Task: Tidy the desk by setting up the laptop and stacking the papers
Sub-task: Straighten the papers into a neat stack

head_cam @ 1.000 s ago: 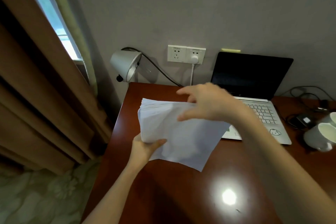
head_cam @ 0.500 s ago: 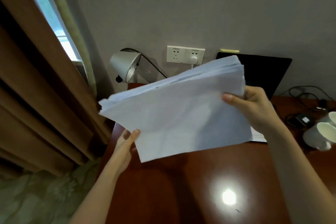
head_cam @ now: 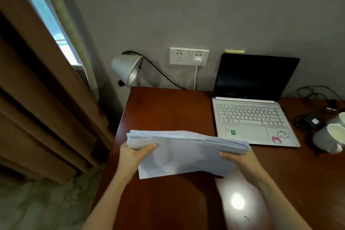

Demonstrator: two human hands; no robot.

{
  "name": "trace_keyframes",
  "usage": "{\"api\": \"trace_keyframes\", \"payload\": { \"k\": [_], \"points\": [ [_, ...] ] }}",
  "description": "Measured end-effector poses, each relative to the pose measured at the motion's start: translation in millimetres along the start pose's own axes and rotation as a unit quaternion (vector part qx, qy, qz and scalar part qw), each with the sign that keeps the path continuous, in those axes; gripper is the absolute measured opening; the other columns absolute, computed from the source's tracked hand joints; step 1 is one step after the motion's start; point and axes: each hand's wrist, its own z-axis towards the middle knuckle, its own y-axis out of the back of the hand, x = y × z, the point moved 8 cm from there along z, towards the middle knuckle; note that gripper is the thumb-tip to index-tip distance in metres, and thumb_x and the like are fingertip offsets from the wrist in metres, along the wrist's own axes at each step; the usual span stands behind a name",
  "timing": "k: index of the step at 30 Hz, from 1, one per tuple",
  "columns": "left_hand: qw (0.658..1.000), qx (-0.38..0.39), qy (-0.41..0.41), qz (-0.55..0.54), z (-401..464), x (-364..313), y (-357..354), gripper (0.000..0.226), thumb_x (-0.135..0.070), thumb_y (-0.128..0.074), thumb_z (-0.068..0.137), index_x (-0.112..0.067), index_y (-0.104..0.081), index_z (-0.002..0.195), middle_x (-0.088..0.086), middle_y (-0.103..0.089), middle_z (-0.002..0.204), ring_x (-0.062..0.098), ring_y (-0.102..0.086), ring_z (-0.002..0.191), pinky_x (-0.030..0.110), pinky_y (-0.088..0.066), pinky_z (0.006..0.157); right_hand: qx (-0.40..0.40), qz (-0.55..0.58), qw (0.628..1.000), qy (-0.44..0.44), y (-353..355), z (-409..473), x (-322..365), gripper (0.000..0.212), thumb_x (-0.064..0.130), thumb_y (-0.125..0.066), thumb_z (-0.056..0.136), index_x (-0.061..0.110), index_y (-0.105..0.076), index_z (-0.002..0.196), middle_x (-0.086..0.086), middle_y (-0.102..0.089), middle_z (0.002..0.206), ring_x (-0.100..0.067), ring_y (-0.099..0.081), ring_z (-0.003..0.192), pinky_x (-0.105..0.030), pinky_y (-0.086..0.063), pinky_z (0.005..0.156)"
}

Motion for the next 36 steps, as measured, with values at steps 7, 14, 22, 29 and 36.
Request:
{"api": "trace_keyframes", "payload": {
  "k": [7,14,22,29,36],
  "points": [
    [0.999,-0.026,0.046,-0.004,-9,36,-1,0.031,-0.009,-0.088,0.059,-0.026,-0.071,0.079,-0.018,-0.075,0.079,0.003,-0.071,0.078,0.011,-0.053,0.057,-0.014,0.020,0.999,-0.030,-5,-13,-31,0.052,0.005,-0.083,0.051,0.014,-0.071,0.101,-0.003,-0.077,0.094,-0.016,-0.073,0.085,-0.023,-0.057,0.067],
    [0.993,-0.022,-0.028,0.114,10,-24,8,0.033,-0.018,-0.086,0.064,-0.036,-0.062,0.079,-0.025,-0.069,0.067,-0.019,-0.062,0.069,0.001,-0.046,0.050,0.066,-0.053,0.996,0.027,4,8,47,0.037,0.015,-0.083,0.059,0.026,-0.078,0.094,0.001,-0.076,0.082,-0.009,-0.071,0.073,-0.016,-0.053,0.062],
    [0.888,0.065,-0.296,0.346,3,-149,-44,0.032,-0.046,-0.075,0.069,-0.018,-0.072,0.083,-0.004,-0.071,0.078,0.007,-0.066,0.072,0.030,-0.059,0.064,0.110,-0.259,0.956,0.080,-69,30,78,0.007,0.022,-0.077,0.078,0.019,-0.074,0.072,-0.012,-0.073,0.078,-0.030,-0.069,0.071,-0.039,-0.053,0.064],
    [0.997,0.016,-0.038,-0.068,20,-104,7,0.075,-0.031,-0.076,0.061,-0.021,-0.046,0.130,0.001,-0.061,0.123,0.010,-0.064,0.099,0.021,-0.057,0.071,0.023,-0.059,0.995,0.077,-42,26,84,0.034,0.030,-0.079,0.063,-0.002,-0.070,0.071,-0.018,-0.069,0.067,-0.024,-0.064,0.062,-0.036,-0.050,0.061],
    [0.985,-0.040,-0.109,-0.127,2,-96,-15,0.046,-0.043,-0.080,0.050,-0.034,-0.065,0.092,-0.021,-0.074,0.089,-0.001,-0.070,0.086,0.013,-0.055,0.063,0.029,0.027,0.992,0.122,-51,22,86,0.027,0.021,-0.082,0.062,0.033,-0.077,0.086,0.011,-0.077,0.084,-0.008,-0.074,0.078,-0.019,-0.056,0.061]
  ]
}}
